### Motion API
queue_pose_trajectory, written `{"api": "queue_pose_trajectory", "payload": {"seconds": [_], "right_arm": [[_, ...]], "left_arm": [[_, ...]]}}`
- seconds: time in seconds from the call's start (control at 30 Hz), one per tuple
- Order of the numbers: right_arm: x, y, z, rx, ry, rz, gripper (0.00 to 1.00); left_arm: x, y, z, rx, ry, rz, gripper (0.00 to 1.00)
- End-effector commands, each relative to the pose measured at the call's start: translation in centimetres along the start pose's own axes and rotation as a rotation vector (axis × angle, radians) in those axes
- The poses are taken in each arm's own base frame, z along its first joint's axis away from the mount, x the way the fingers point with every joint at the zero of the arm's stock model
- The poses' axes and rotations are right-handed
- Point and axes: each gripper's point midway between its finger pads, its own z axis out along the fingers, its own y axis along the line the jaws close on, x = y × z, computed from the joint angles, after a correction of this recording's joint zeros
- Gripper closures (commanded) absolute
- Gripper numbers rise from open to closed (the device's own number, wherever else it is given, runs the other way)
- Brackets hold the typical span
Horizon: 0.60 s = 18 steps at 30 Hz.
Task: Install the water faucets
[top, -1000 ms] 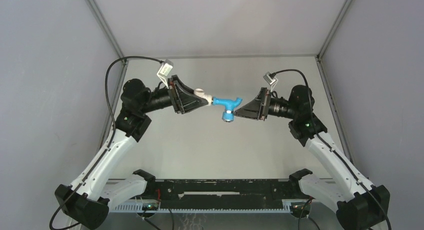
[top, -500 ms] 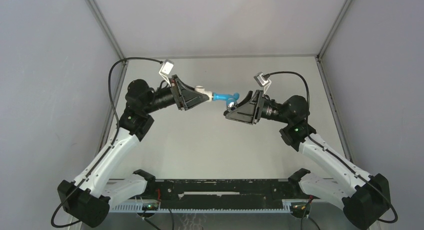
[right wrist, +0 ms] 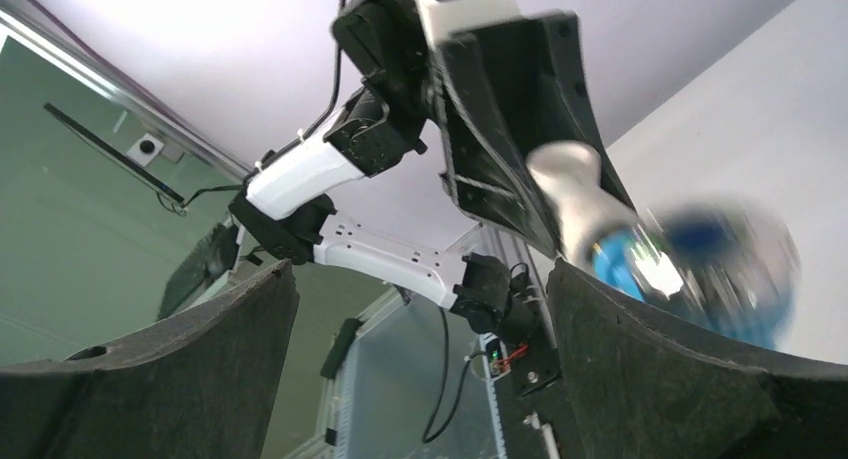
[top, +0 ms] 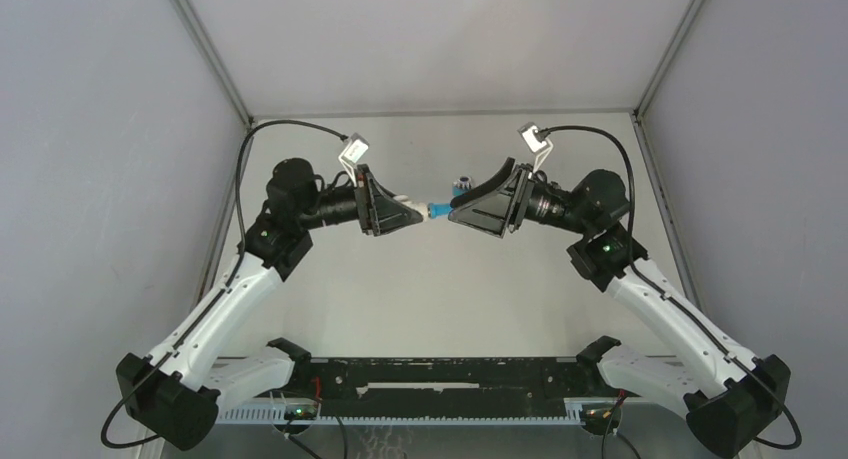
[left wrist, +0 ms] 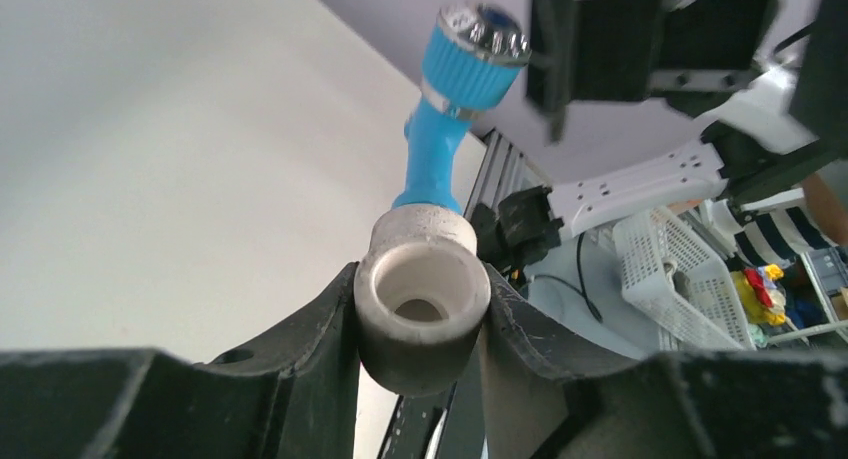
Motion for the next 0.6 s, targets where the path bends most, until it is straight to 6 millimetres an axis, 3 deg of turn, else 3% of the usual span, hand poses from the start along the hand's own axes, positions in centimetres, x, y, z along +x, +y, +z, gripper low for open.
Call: {"api": "queue_pose_trajectory", "payload": {"seconds": [0.0,0.17,0.33,0.47,0.57], "right_arm": [[-1.5,3.9,-0.6,-0.082,-0.026,-0.214,0.00],[-0.8,3.8,-2.1,-0.025,-0.001,-0.413,0.00],[-0.4,-0.9,-4.0,0.202,-0.069,-0.652,0.00],[0.3,-3.8,-4.6,0.293,-0.103,-0.562,0.00],[1.2,-4.3,-4.0,0.264,-0.093,-0.464,0.00]], "left_arm": [[0.8,0.1,-0.4,-0.021,0.071,0.046,1.00],[0.9,-0.7,-0.3,0.028,0.085,0.037,1.00],[0.4,-1.6,-0.3,0.061,0.071,0.048,1.00],[-0.1,-2.0,-0.3,0.072,0.056,0.043,1.00],[-0.4,-2.3,-0.3,0.086,0.042,0.040,1.00]]}}
